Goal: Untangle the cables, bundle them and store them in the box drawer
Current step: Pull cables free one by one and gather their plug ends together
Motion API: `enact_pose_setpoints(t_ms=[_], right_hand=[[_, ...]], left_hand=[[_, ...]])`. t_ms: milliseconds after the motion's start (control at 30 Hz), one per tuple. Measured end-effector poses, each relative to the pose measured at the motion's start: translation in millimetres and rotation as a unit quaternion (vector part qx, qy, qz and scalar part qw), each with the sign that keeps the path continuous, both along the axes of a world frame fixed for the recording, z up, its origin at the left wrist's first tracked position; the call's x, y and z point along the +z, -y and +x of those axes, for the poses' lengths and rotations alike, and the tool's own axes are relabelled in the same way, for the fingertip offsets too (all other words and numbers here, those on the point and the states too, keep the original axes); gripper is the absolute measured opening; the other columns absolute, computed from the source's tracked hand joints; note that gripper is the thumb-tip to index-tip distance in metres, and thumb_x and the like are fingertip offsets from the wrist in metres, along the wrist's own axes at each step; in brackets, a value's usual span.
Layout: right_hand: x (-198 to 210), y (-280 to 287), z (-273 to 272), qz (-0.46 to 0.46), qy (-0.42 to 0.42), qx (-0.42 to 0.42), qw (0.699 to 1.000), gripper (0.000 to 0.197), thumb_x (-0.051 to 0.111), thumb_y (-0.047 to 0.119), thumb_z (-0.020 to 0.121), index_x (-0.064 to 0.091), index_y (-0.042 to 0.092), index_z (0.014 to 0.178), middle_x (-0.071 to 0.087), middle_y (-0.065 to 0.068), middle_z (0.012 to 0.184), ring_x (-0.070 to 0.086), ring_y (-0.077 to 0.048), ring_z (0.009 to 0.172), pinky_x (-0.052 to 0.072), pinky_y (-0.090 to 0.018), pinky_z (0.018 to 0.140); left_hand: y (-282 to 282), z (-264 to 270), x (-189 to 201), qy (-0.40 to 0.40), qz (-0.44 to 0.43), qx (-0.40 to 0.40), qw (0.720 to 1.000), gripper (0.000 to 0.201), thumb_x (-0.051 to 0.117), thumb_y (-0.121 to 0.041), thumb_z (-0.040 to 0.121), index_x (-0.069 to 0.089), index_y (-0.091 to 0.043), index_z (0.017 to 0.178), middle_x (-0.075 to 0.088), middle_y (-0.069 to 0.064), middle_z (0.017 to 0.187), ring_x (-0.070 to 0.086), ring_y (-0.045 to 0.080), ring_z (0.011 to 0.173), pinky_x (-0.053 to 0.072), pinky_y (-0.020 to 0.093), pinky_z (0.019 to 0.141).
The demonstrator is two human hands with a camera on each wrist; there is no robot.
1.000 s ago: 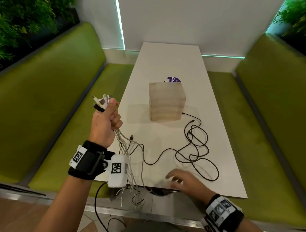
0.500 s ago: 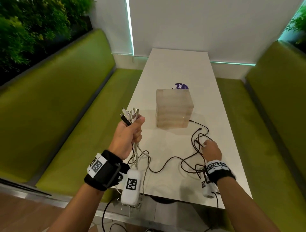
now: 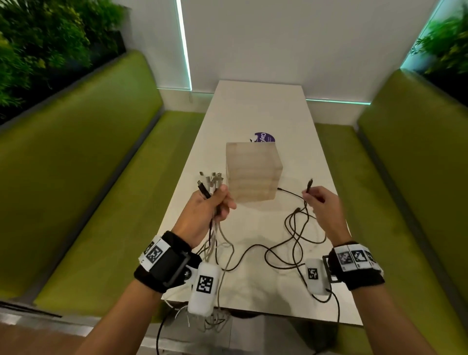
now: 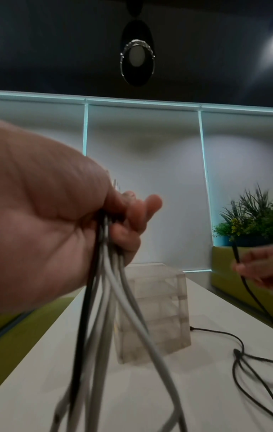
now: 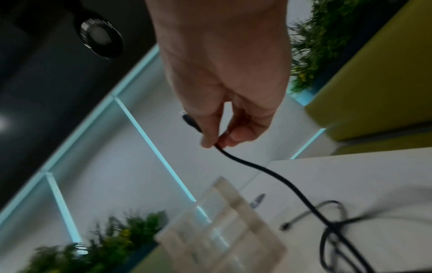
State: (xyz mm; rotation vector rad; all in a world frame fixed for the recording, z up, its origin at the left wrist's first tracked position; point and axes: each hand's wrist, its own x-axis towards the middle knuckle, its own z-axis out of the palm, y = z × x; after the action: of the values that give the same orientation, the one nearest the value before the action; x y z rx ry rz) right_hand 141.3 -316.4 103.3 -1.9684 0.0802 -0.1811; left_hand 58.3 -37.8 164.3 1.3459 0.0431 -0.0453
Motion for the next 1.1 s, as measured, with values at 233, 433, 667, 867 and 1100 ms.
enact_pose_setpoints(t_ms=[233, 433, 667, 867, 1100], right_hand=[[62.4, -66.2, -34.1, 0.113, 0.033, 0.170, 0.979, 0.015, 0.068, -0.001, 0.082, 0.060, 0.001, 0.095, 0.067, -0.008, 0.075, 0.061, -0.006, 0.065, 0.048, -0.014, 0.063], [61.2, -104.7, -43.4, 0.182, 0.022, 0.211, 0.960, 0.008, 0.067, -0.001, 0.081, 0.061, -0.006, 0.082, 0.064, -0.028, 0.080, 0.055, -0.018, 0.058, 0.049, -0.025, 0.061], [57.9, -111.4, -43.3, 0.084, -0.037, 0.297, 0.950, 0.021, 0.066, 0.016, 0.088, 0.054, 0.002, 0.096, 0.065, -0.002, 0.069, 0.057, -0.013, 0.060, 0.047, -0.024, 0.063], [11.5, -69.0, -21.8, -0.236, -0.117, 0.360, 0.895, 0.024, 0.052, 0.032, 0.095, 0.062, 0.018, 0.077, 0.054, 0.010, 0.065, 0.051, -0.009, 0.063, 0.041, -0.021, 0.065], [-1.6, -27.5, -19.4, -0.041, -0.144, 0.311, 0.938, 0.017, 0.053, 0.017, 0.096, 0.063, 0.005, 0.089, 0.057, -0.005, 0.069, 0.054, -0.014, 0.067, 0.042, -0.028, 0.073]], left_hand=[[43.1, 16.6, -11.5, 0.017, -0.055, 0.012, 0.998, 0.023, 0.044, -0.016, 0.100, 0.060, -0.001, 0.105, 0.072, 0.019, 0.102, 0.069, 0.031, 0.098, 0.055, 0.040, 0.086], [47.0, 16.7, -12.5, 0.056, -0.092, 0.039, 0.993, 0.024, 0.042, -0.014, 0.101, 0.063, -0.003, 0.104, 0.071, 0.014, 0.097, 0.066, 0.026, 0.089, 0.054, 0.036, 0.078], [26.2, 12.6, -12.1, 0.055, -0.132, 0.020, 0.990, 0.036, 0.047, -0.025, 0.093, 0.057, 0.001, 0.115, 0.070, 0.012, 0.115, 0.063, 0.031, 0.111, 0.054, 0.038, 0.087], [-22.8, 10.0, 22.7, 0.090, -0.250, 0.138, 0.954, 0.025, 0.037, -0.020, 0.101, 0.049, -0.009, 0.082, 0.053, -0.001, 0.055, 0.070, 0.022, 0.071, 0.059, 0.040, 0.077], [-84.5, 2.7, 45.7, 0.105, -0.231, 0.229, 0.940, 0.026, 0.041, -0.029, 0.101, 0.050, -0.017, 0.079, 0.040, -0.011, 0.053, 0.027, 0.003, 0.042, 0.025, 0.016, 0.039]])
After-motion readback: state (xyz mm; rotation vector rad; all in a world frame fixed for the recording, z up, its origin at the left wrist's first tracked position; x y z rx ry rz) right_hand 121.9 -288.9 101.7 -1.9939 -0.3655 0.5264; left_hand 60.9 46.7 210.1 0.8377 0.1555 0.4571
